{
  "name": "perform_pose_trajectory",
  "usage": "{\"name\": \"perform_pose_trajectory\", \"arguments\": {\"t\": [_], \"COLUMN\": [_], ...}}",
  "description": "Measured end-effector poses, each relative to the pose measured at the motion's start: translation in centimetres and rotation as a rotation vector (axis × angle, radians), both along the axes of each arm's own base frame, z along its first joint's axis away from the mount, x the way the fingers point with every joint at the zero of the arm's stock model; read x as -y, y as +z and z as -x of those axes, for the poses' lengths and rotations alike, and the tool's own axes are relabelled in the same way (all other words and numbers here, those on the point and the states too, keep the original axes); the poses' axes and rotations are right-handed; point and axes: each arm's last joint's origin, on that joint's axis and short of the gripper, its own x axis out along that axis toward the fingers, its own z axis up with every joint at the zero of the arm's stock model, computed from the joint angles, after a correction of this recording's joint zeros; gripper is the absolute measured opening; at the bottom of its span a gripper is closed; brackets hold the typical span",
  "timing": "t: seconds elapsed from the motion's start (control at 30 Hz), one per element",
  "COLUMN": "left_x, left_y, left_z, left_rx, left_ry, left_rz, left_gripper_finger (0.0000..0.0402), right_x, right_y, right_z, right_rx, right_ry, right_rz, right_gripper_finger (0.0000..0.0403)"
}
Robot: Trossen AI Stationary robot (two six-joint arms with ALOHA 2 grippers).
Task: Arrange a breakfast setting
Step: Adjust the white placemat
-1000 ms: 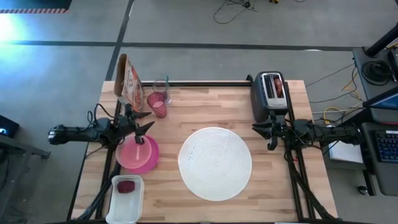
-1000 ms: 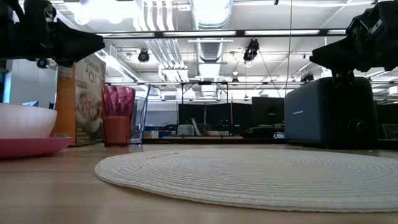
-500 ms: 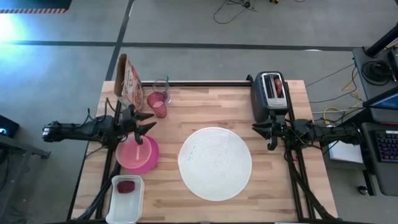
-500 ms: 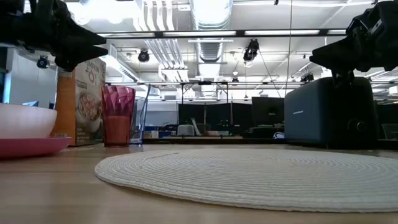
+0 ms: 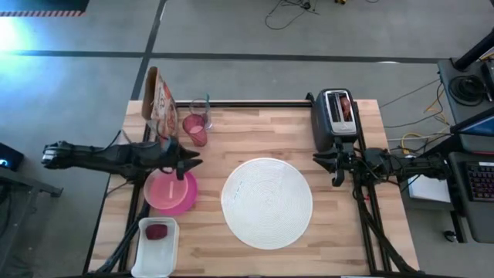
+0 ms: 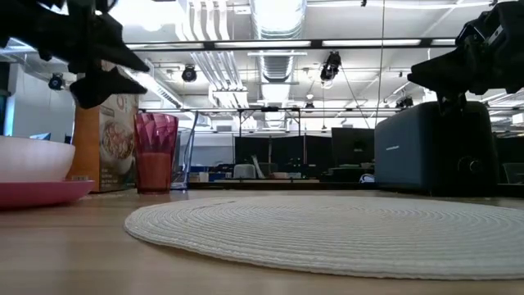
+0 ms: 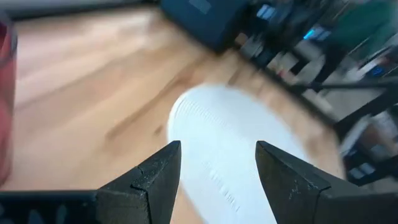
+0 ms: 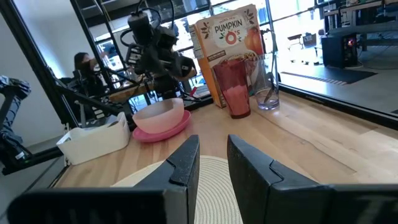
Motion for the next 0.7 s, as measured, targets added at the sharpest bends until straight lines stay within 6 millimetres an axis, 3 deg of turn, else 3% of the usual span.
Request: {"name": "perform_pose_trajectory", "arguments": {"t": [0.27, 0.5, 0.7], "left_x": [0.2, 0.3, 0.5], "left_y": [0.0, 0.0, -1.2], "left_z": [-1.8, -4.5, -7.0], "left_rx": [-0.351, -0.449, -0.526], "left_ry": [0.030, 0.020, 0.001], "left_rz": [0.085, 0.068, 0.042], "left_gripper_finger": [0.0191, 0.0191, 0.0191], "right_x": [0.0, 0.0, 0.0], "right_y": [0.0, 0.0, 0.0], "right_z": [0.0, 0.0, 0.0], "right_rx": [0.000, 0.001, 0.001], "right_ry": [0.000, 0.000, 0.000], "right_rz": [0.000, 0.000, 0.000], "right_gripper_finger": [0.0073, 0.0073, 0.0073]}}
